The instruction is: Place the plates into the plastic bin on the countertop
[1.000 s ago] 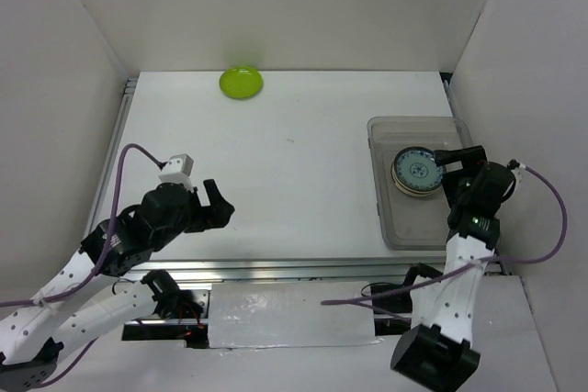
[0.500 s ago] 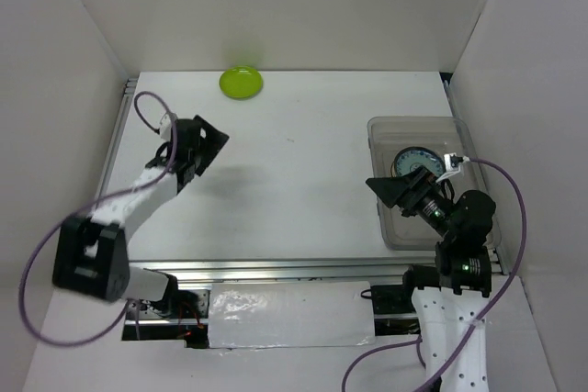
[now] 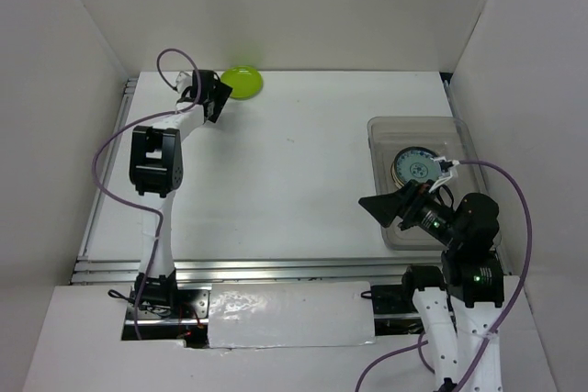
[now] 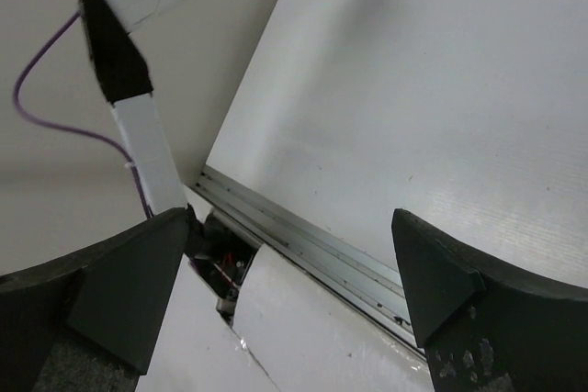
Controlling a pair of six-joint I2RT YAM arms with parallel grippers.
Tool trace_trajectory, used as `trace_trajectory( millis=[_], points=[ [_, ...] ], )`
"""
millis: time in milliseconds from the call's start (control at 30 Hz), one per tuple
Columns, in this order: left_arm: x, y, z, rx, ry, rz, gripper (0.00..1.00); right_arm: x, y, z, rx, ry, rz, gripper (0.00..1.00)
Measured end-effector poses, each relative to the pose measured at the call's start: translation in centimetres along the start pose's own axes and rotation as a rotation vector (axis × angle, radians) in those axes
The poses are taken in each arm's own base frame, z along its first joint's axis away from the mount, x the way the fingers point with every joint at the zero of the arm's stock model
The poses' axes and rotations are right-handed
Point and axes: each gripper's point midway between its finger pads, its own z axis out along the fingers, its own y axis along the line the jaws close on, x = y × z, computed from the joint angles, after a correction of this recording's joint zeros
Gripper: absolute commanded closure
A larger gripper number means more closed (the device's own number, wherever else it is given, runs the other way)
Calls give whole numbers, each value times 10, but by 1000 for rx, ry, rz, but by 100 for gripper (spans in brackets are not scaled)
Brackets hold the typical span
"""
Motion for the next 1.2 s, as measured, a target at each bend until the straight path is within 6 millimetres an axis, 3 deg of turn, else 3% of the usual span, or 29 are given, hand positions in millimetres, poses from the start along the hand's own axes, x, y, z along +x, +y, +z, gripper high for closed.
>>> trace_trajectory(
  millis=[100, 267, 467, 533, 667, 800, 867, 967, 1067, 1200],
  points=[
    [7, 8, 30, -19, 11, -2, 18, 0, 13, -4, -25, 26, -39, 0],
    [5, -8, 52, 34, -6, -8, 24, 6, 26, -10, -54, 70, -74, 0],
    [11, -15, 68, 37, -28, -30, 54, 1, 34, -17, -40, 59, -121, 0],
    [13, -14, 71, 26, -33, -43, 59, 0, 35, -19, -38, 54, -135, 0],
    [16, -8, 73, 2, -40, -67, 99, -5, 34, -19, -15, 33, -151, 0],
    [17, -7, 69, 9, -53, -92, 100, -7, 29, -18, 11, 22, -152, 0],
    [19, 4, 54, -20, -52, -87, 100, -8, 27, -16, 20, 22, -149, 0],
    [22, 26, 8, -94, -24, -30, 100, -10, 25, -15, 28, 19, -143, 0],
    [28, 37, -60, -122, 39, 76, 100, -13, 25, -10, 32, 20, -121, 0],
    [50, 11, -166, 23, 145, 225, 100, -23, 21, 14, 34, 42, -56, 0]
  ],
)
